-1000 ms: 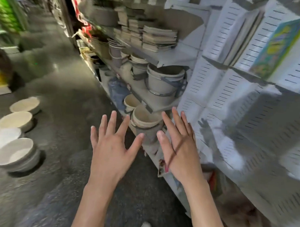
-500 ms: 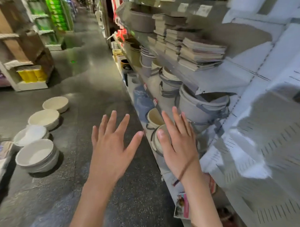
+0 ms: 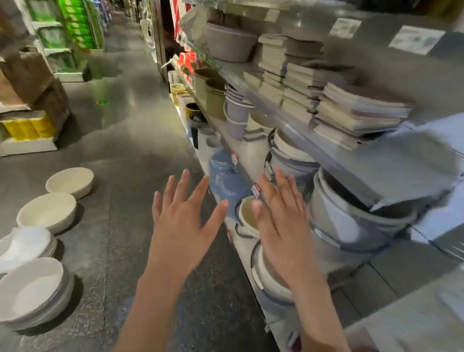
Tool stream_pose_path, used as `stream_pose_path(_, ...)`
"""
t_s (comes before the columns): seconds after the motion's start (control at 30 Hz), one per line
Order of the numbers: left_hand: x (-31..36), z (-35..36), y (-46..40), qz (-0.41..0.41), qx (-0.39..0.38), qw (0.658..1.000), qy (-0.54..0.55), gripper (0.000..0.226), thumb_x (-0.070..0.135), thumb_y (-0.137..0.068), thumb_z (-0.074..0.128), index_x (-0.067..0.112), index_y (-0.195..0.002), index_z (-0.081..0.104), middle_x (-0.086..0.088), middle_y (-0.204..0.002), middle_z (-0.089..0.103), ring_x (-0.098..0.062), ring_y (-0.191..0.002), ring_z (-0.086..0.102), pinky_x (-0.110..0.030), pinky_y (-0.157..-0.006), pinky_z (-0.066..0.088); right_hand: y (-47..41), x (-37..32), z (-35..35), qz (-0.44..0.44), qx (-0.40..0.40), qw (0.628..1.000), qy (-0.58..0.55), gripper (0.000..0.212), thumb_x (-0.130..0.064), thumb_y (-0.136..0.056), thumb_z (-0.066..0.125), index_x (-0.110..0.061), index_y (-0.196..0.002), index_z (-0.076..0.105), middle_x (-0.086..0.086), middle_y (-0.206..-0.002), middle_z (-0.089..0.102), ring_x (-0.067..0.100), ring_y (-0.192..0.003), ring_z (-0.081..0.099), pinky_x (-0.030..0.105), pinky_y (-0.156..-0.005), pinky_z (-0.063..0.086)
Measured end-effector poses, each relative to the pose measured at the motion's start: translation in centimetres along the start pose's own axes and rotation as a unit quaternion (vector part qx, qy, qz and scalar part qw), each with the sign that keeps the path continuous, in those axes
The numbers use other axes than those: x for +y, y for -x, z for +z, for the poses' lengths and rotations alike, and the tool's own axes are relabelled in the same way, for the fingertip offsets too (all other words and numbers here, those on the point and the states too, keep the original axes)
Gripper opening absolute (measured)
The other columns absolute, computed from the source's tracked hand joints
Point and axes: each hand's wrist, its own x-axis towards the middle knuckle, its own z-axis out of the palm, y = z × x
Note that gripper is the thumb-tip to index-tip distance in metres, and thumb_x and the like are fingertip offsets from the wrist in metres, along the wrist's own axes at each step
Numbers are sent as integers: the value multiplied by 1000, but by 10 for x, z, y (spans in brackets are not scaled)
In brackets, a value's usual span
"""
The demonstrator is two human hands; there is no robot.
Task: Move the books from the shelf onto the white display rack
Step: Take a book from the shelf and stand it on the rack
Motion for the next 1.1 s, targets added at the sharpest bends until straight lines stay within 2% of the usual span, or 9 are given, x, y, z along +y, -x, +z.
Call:
stream_pose_path(0.13,-35,-10,-75,23,9,1000,-1,94,86,-80,2,35,-154,30,-2,-166,14,-22,-154,3,-44,-122,0,-69,-9,39,20,39,998,-34,71,-72,-94,4,-38,-153,23,-12,-165,7,8,-152,-3,44,-124,9)
stream_pose_path(0.27,-63,-2,-131,29,-8,1000,-3,96,87,-79,-1,35,-154,30,-1,-166,13,-20,-154,1,-43,-122,-3,-120,-11,71,30,27,998,-39,74,-75,-91,1,-41,-153,22,-20,-162,0,3,-151,-8,42,-124,7)
stream_pose_path(0.37,-80,8,-170,31,-17,999,3,97,87,-79,-1,35,-154,31,-1,-166,14,-20,-154,2,-46,-122,0,-157,-6,90,39,20,998,-38,68,-68,-94,10,-39,-154,24,-17,-164,3,2,-150,-7,42,-124,7)
stream_pose_path(0.53,-107,30,-244,34,-24,999,9,86,82,-84,11,35,-153,33,0,-166,15,-19,-154,3,-44,-122,0,-231,8,130,34,19,997,-65,61,-64,-95,15,-41,-152,23,-15,-164,7,2,-151,-4,41,-124,8)
stream_pose_path(0.7,-133,52,-334,32,-18,999,3,85,80,-85,13,35,-153,34,1,-166,14,-17,-154,1,-44,-123,1,-326,29,171,2,27,996,-83,56,-62,-98,17,-43,-150,20,-9,-165,9,7,-152,-2,45,-124,8)
stream_pose_path(0.9,-137,73,-465,47,-20,999,13,86,80,-83,10,36,-155,30,4,-167,8,-15,-153,-2,-40,-121,-2,-454,47,189,27,24,995,-95,50,-65,-92,15,-55,-141,14,-14,-165,4,4,-151,-5,27,-121,0)
stream_pose_path(1.0,-139,87,-517,48,-16,999,21,81,78,-84,13,39,-154,29,6,-167,8,-12,-153,-4,-34,-118,-5,-506,61,197,30,31,994,-97,48,-65,-93,16,-57,-140,15,-17,-163,4,6,-152,-2,34,-123,4)
stream_pose_path(1.1,-146,100,-558,50,-27,998,32,79,78,-84,14,41,-153,28,6,-167,8,-11,-153,-5,-37,-121,-3,-548,71,208,35,41,995,-88,51,-65,-94,16,-53,-143,17,-10,-165,10,10,-152,3,43,-124,10)
